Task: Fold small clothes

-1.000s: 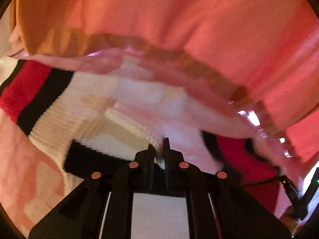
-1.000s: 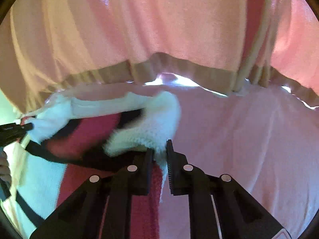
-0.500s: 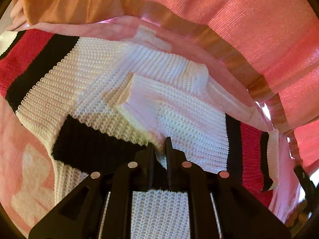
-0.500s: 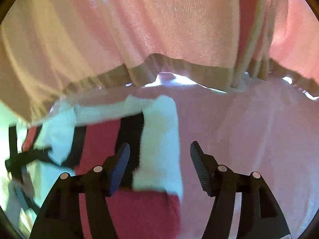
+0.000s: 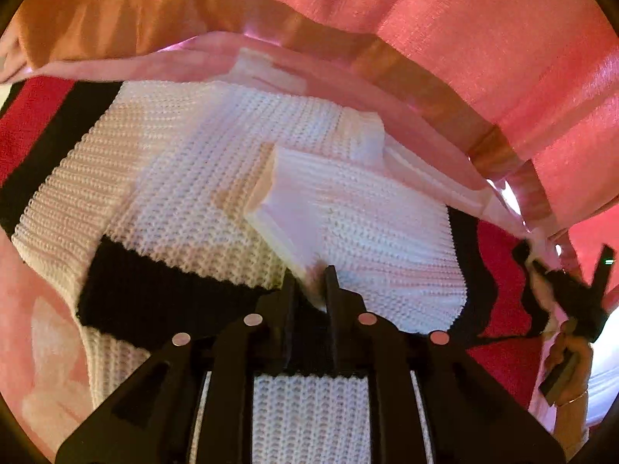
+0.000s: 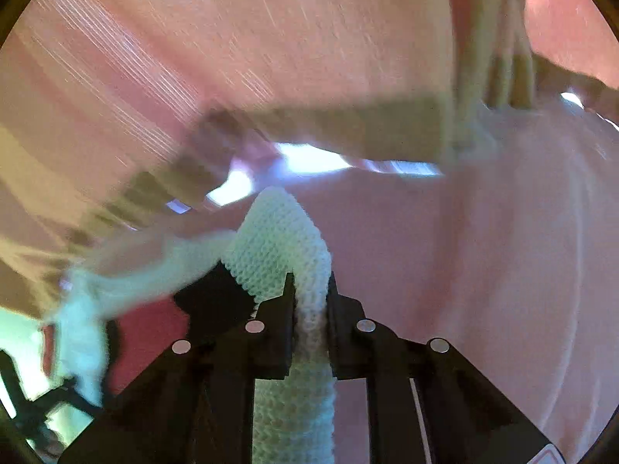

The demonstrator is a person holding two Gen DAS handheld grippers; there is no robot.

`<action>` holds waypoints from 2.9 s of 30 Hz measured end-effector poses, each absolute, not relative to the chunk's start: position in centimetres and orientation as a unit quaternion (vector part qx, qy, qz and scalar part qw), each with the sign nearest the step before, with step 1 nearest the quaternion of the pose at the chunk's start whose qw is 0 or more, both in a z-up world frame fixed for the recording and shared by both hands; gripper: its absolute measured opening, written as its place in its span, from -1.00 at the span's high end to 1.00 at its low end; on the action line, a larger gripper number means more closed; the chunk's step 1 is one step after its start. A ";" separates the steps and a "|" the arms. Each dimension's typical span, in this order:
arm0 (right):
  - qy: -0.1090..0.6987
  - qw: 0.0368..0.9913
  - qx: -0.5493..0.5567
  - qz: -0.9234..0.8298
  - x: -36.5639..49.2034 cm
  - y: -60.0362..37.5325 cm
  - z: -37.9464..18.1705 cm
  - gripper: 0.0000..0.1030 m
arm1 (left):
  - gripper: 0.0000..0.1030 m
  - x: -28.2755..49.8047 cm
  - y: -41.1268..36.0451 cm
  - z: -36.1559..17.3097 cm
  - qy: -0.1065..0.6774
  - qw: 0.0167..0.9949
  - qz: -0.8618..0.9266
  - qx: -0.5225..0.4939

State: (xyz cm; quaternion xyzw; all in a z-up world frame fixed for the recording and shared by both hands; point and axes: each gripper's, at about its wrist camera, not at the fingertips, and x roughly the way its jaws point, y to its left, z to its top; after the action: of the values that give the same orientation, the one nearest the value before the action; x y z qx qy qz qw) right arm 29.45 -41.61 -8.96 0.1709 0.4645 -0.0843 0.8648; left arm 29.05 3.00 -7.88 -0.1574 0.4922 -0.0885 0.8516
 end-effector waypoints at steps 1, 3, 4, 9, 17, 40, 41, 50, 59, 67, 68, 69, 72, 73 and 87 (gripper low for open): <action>0.449 0.874 0.165 -0.087 29.1 -41.4 -8.6 0.72 | 0.71 29.1 2.9 -7.9 0.490 0.854 -0.088 -0.152; 0.445 0.872 0.189 -0.079 28.5 -41.3 -6.3 0.72 | 0.71 29.1 2.9 -7.9 0.488 0.855 -0.089 -0.151; 0.434 0.876 0.196 -0.072 28.1 -41.3 -5.3 0.71 | 0.71 29.2 3.0 -7.9 0.489 0.854 -0.089 -0.154; 0.434 0.890 0.139 -0.029 23.2 -37.0 -1.4 0.71 | 0.71 29.1 3.4 -7.8 0.491 0.852 -0.086 -0.159; 0.456 0.871 0.114 -0.144 20.3 -40.9 -3.6 0.94 | 0.71 28.5 3.7 -7.7 0.495 0.847 -0.074 -0.177; 0.425 0.896 0.070 -0.108 26.4 -40.6 -2.2 0.66 | 0.54 28.3 2.5 -7.5 0.485 0.863 -0.074 -0.123; 0.418 0.900 0.078 -0.090 25.2 -40.1 -0.5 0.66 | 0.54 28.2 2.5 -7.5 0.486 0.862 -0.074 -0.126; 0.511 0.856 0.052 -0.059 19.9 -36.5 -4.9 1.00 | 0.53 27.8 2.8 -7.2 0.488 0.859 -0.067 -0.140; 0.430 0.900 0.034 -0.063 15.8 -29.1 3.3 0.87 | -0.13 26.0 10.0 -1.3 0.422 0.871 -0.045 -0.249; 0.426 0.901 -0.083 -0.019 14.8 -19.5 0.1 0.61 | -0.76 24.6 28.5 -2.1 0.371 0.841 0.145 -0.367; 0.424 0.900 -0.102 -0.019 15.0 -18.6 -0.4 0.60 | -0.76 24.5 31.3 -2.9 0.365 0.831 0.173 -0.383; 0.422 0.900 -0.109 -0.018 15.1 -18.1 -0.6 0.51 | -0.76 24.5 33.6 -3.7 0.365 0.820 0.193 -0.396; 0.426 0.899 -0.100 -0.009 15.6 -17.2 -1.0 0.36 | -0.74 24.7 38.5 -5.9 0.362 0.797 0.226 -0.428; 0.431 0.898 -0.089 -0.004 16.2 -17.2 -1.2 0.33 | -0.65 25.0 39.5 -6.5 0.362 0.793 0.228 -0.433; 0.439 0.898 -0.013 -0.018 17.3 -20.0 -0.5 0.25 | 0.84 28.1 32.2 2.6 0.328 0.875 0.121 -0.336</action>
State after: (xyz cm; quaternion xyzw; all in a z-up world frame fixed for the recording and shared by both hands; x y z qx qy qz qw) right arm 17.26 -20.03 -0.51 -0.0130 0.4390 -0.0177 0.8982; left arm 28.05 32.23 2.60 -0.3360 0.3276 0.1215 0.8747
